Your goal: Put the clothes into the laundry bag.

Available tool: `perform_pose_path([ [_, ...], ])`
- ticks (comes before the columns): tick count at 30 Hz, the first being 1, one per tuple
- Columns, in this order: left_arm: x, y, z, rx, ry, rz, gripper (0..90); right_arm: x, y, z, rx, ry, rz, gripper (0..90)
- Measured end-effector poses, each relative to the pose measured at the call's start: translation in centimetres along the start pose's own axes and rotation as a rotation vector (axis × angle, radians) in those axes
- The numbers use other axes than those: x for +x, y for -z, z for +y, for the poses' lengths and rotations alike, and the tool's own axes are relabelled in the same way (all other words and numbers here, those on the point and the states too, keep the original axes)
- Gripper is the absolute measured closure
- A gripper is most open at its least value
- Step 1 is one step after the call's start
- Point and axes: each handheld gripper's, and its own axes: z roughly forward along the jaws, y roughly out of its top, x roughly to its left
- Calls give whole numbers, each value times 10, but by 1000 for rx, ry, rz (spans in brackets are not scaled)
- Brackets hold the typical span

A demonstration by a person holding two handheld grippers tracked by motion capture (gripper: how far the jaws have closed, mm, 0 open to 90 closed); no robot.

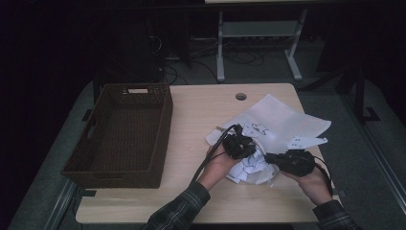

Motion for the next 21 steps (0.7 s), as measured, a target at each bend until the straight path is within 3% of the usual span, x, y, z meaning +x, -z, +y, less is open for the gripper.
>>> perform_pose_path([
  [8,10,-20,4,-56,65,8,886,0,3,0,-5,4,-1,864],
  [16,11,-31,0,-75,88,18,873,-1,2,0,-1,7,-2,864],
  [21,8,-29,-4,-97,96,0,775,-1,2,0,4,9,-5,863],
])
